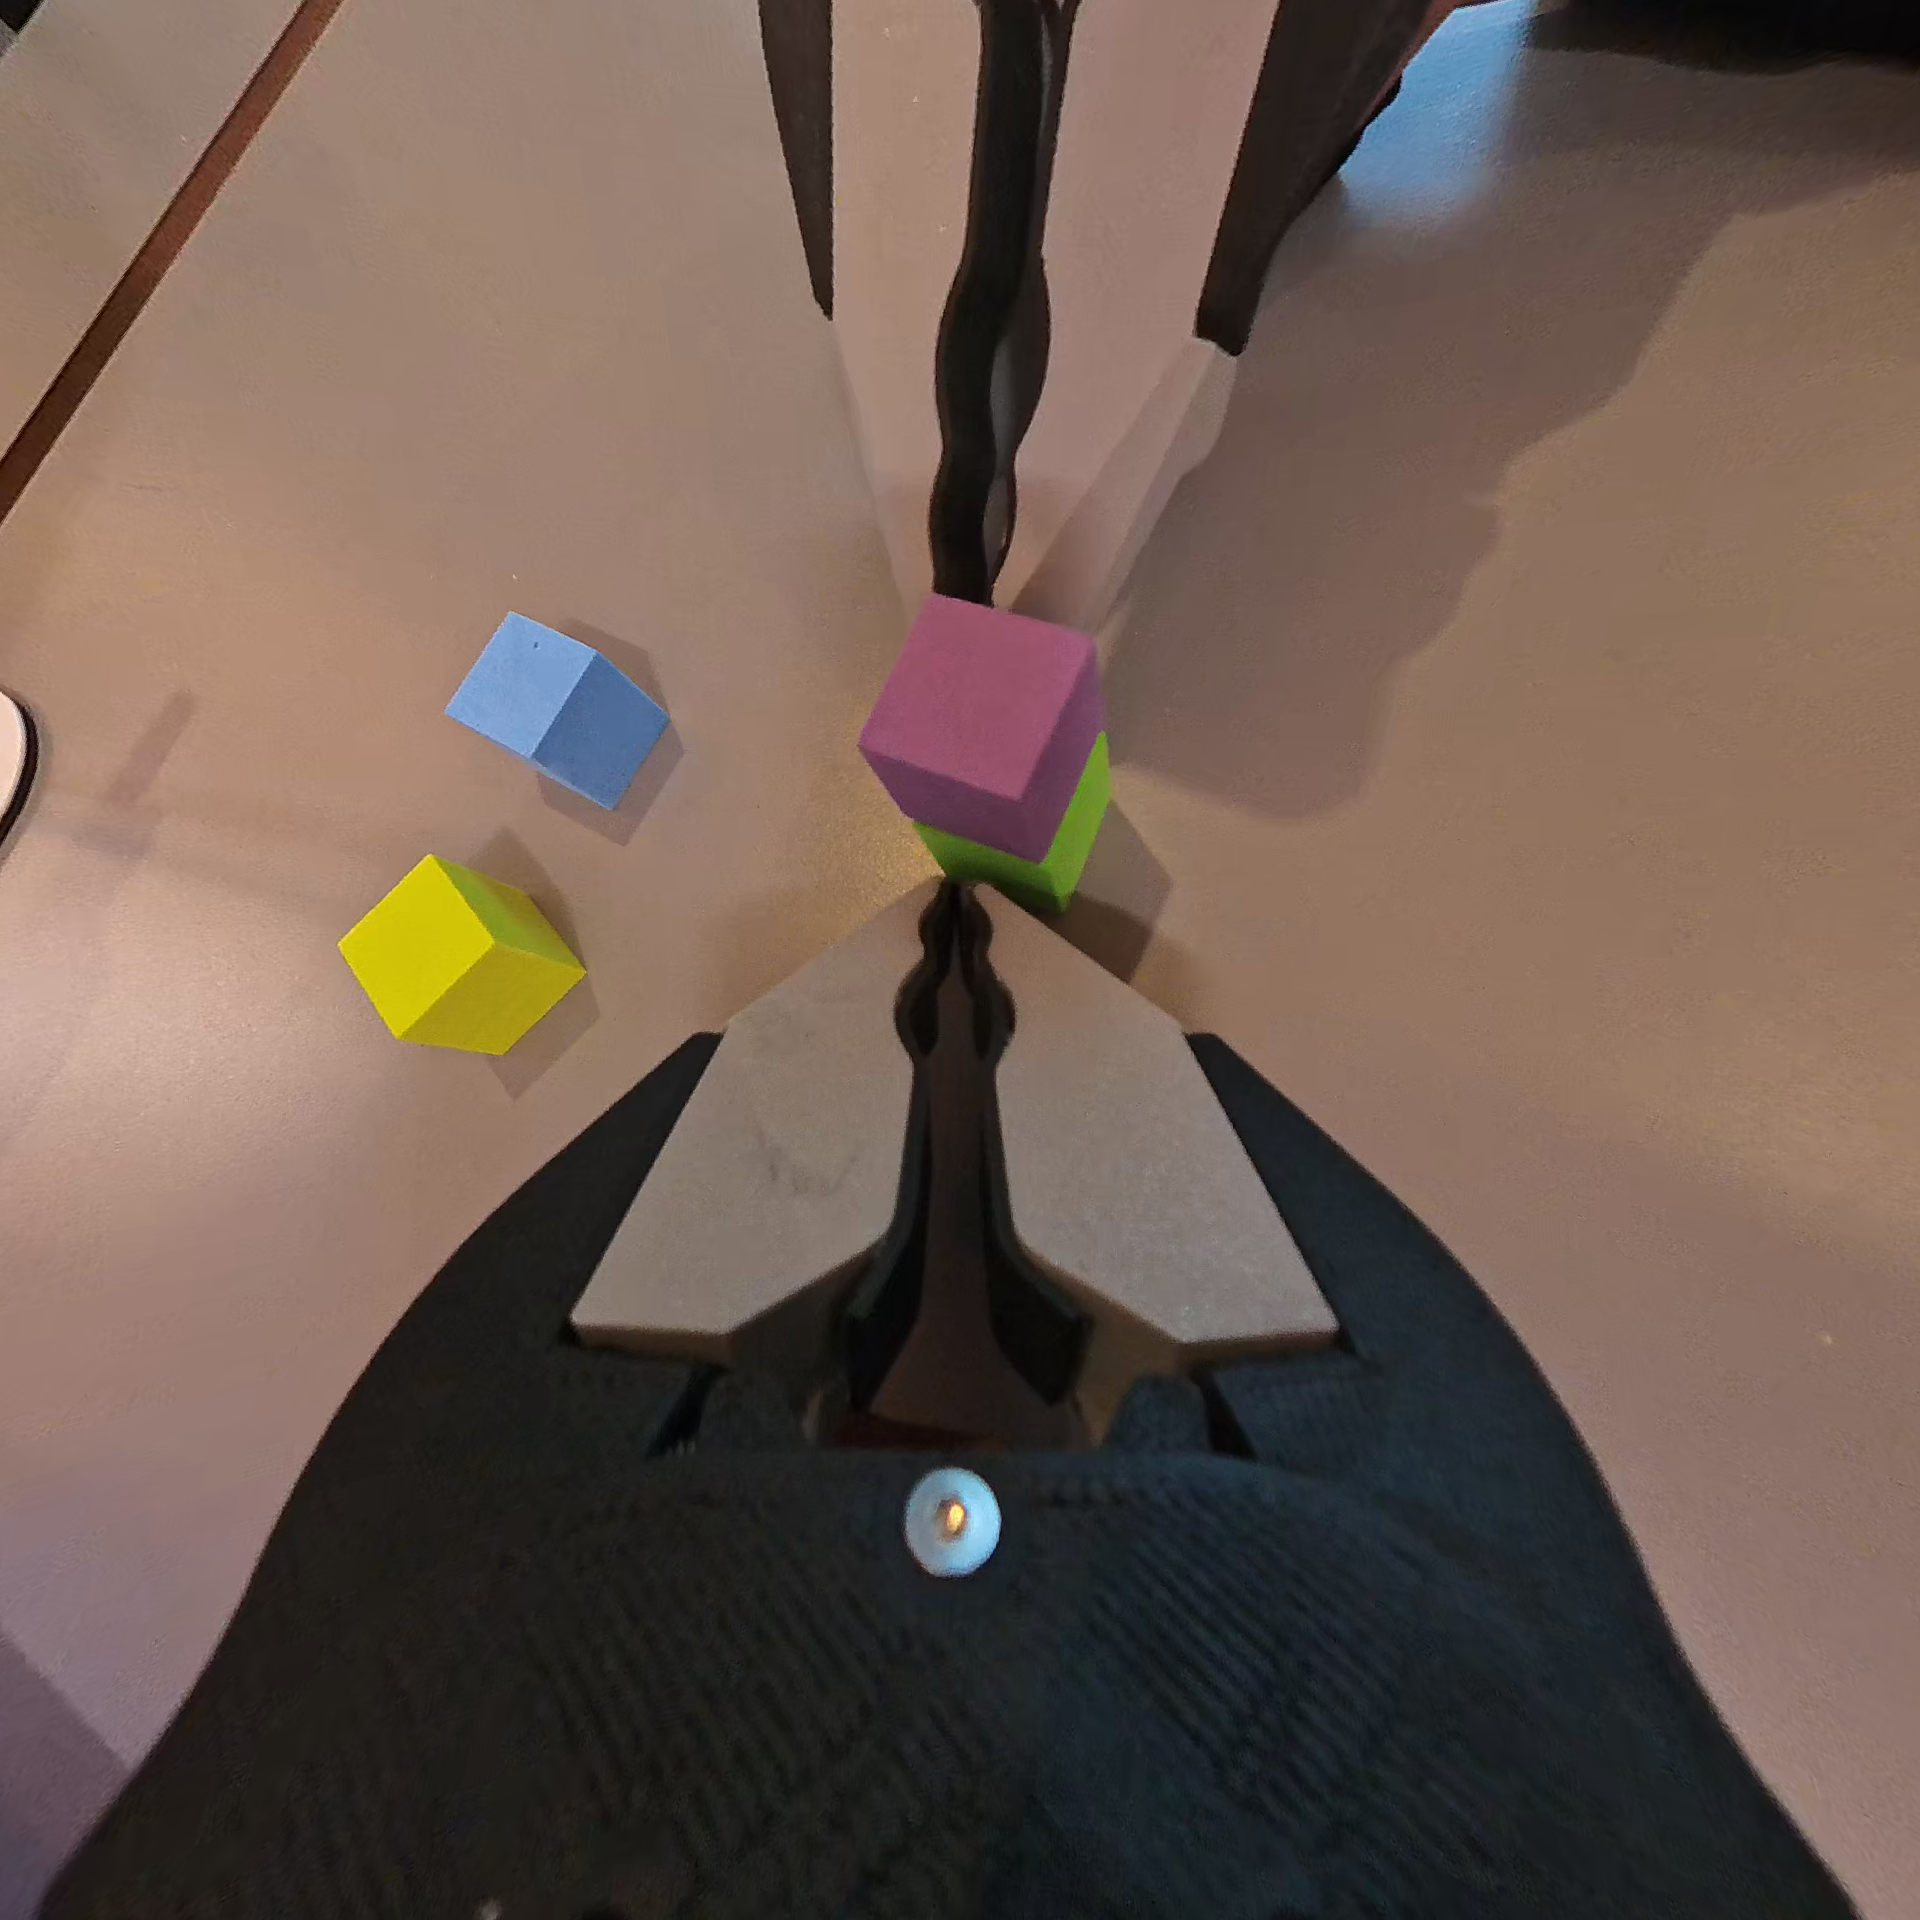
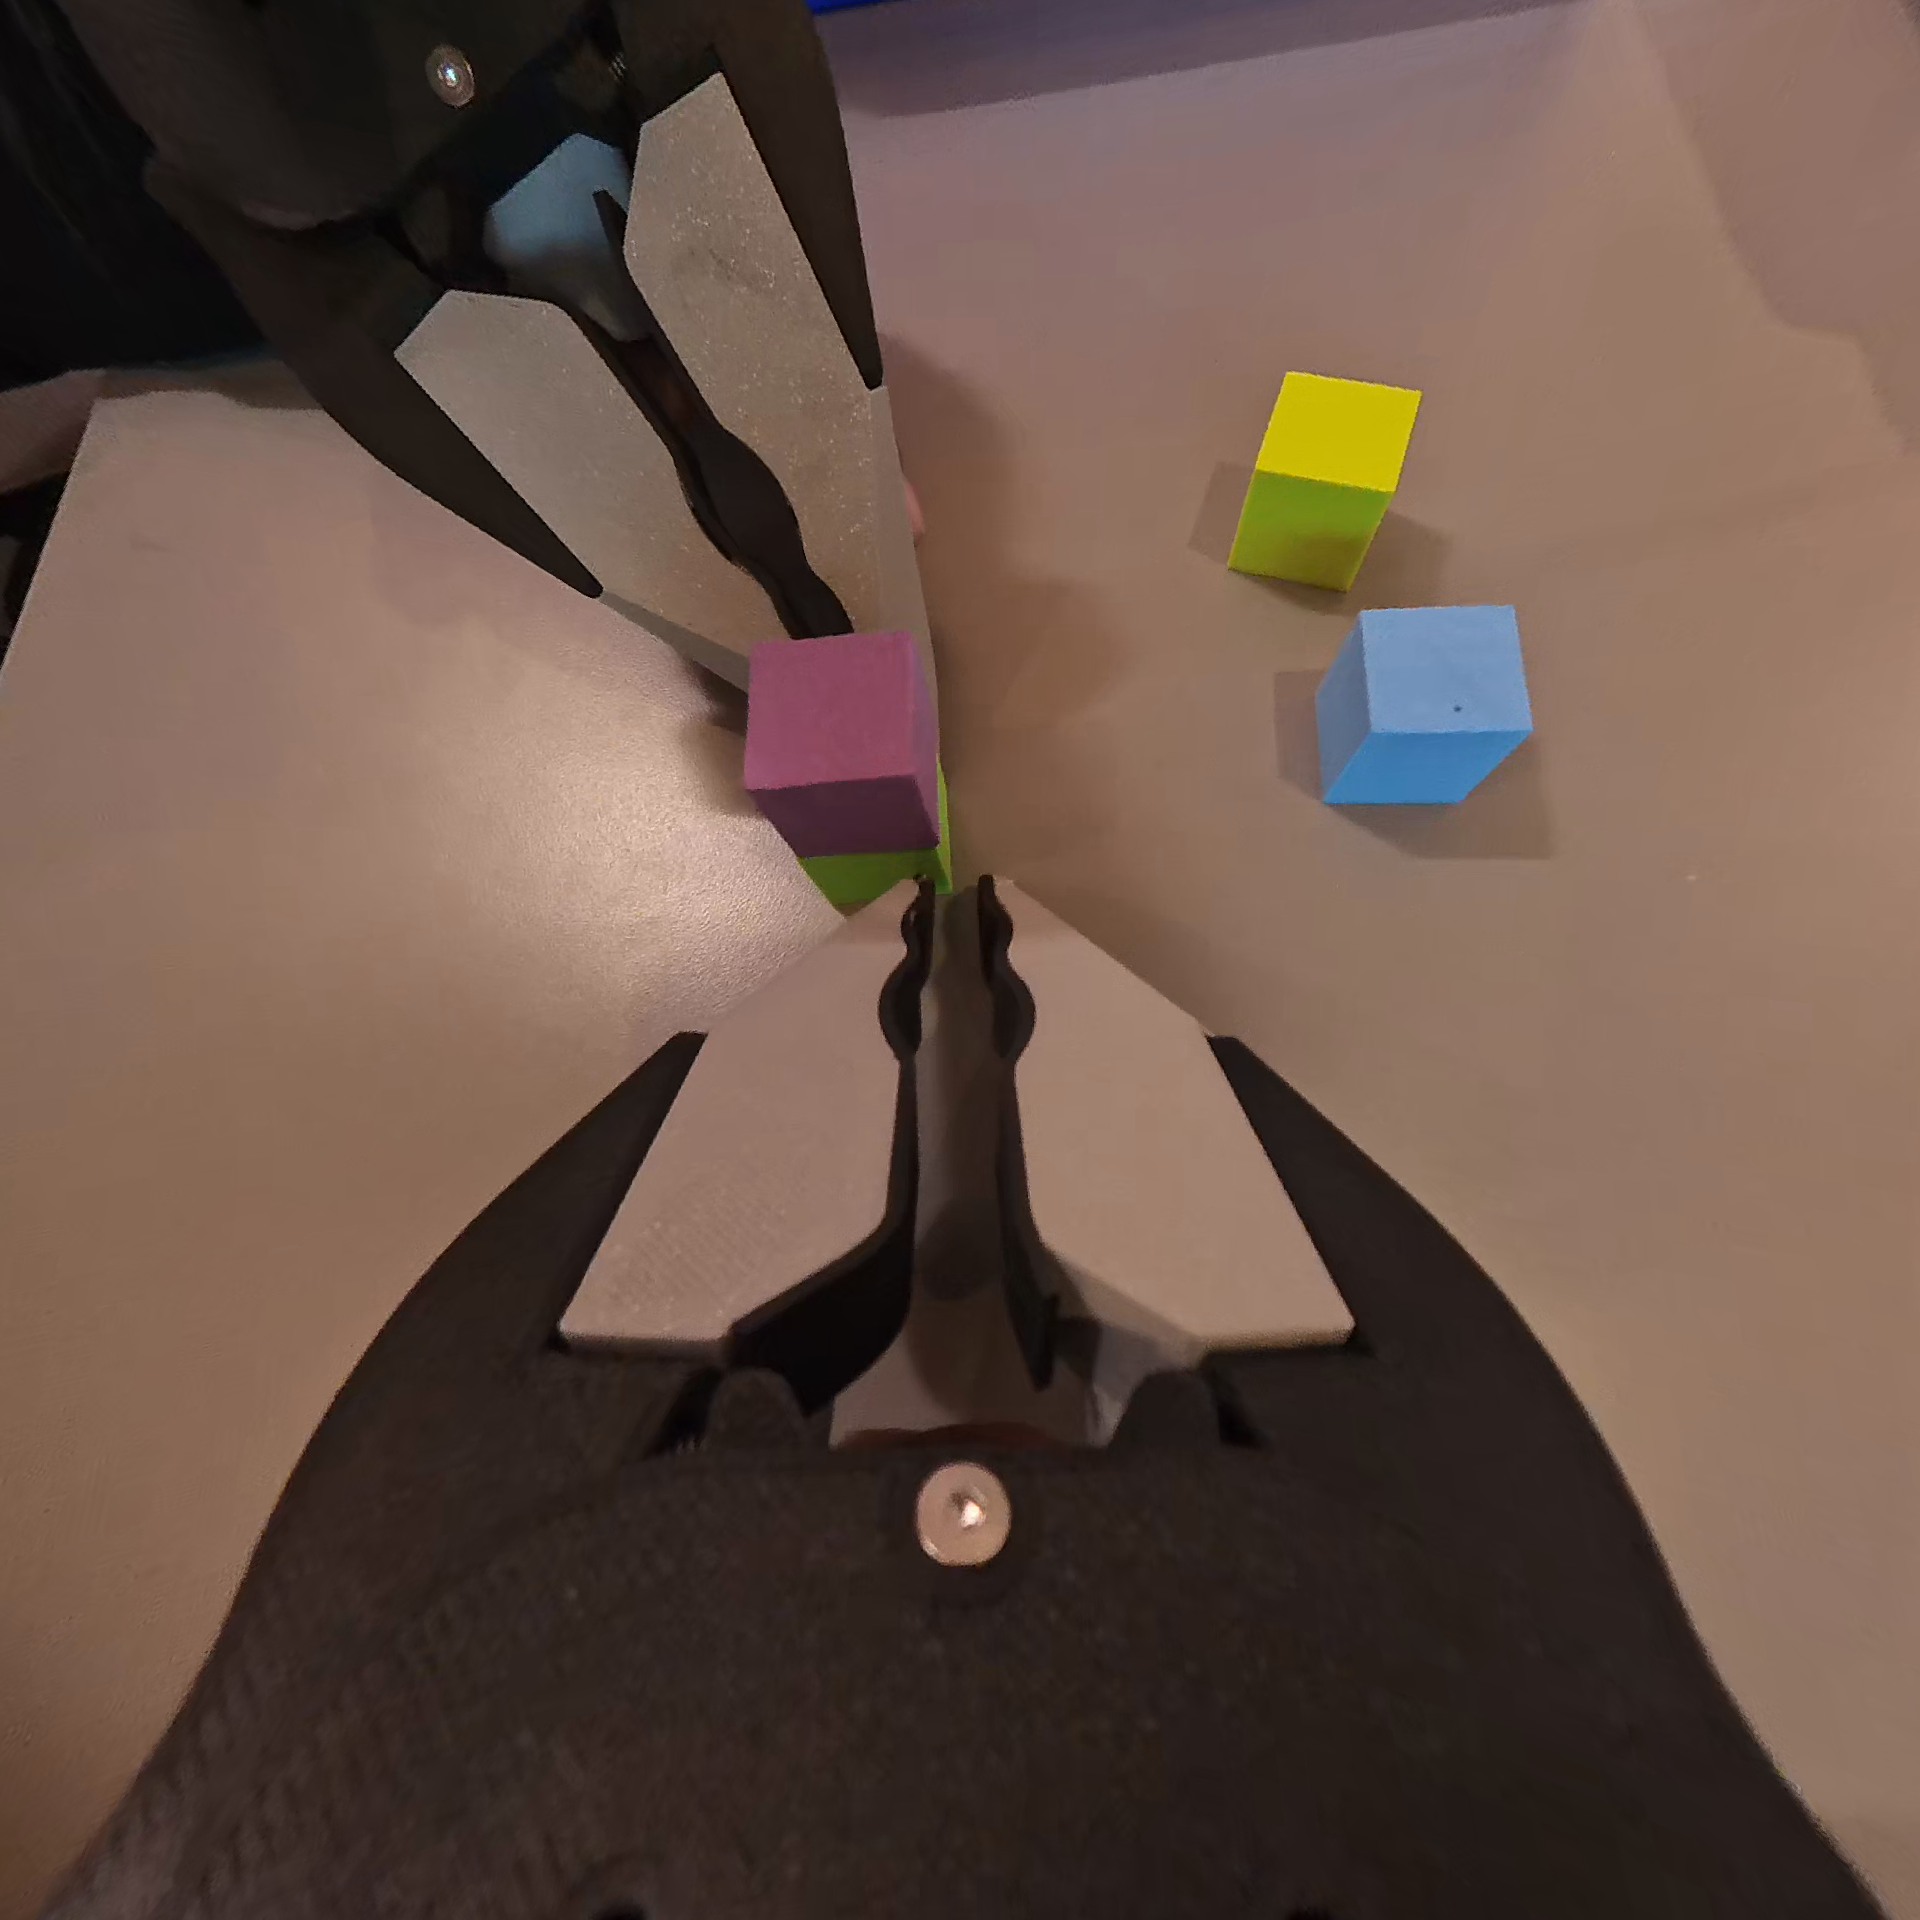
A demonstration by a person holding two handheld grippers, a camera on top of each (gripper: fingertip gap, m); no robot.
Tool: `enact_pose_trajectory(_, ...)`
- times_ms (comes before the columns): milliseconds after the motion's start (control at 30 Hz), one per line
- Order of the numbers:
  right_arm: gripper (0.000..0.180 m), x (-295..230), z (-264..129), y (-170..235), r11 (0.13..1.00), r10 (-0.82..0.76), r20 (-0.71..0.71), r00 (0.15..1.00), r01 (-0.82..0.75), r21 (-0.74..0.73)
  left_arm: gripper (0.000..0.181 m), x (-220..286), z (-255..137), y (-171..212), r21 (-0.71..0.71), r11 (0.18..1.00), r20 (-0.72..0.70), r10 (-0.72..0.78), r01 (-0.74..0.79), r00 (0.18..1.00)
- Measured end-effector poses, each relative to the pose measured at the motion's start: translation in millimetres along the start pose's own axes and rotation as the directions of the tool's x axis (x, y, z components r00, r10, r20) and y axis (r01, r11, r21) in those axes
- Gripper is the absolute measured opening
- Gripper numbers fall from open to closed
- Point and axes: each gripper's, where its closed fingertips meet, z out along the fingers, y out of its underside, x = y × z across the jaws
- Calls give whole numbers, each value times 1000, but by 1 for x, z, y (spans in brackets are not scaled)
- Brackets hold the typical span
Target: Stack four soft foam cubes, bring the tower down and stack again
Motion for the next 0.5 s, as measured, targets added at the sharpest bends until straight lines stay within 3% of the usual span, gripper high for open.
enact_pose_trajectory(233,9,4,-3,5,1000,-2,-17,1000,2,-15,0,-5,-3,3,-14,1000,6,1,-1,1000)
enact_pose_trajectory(500,9,13,-12,5,999,43,-31,999,-42,21,20,-49,-6,15,-14,993,147,-114,117,982)
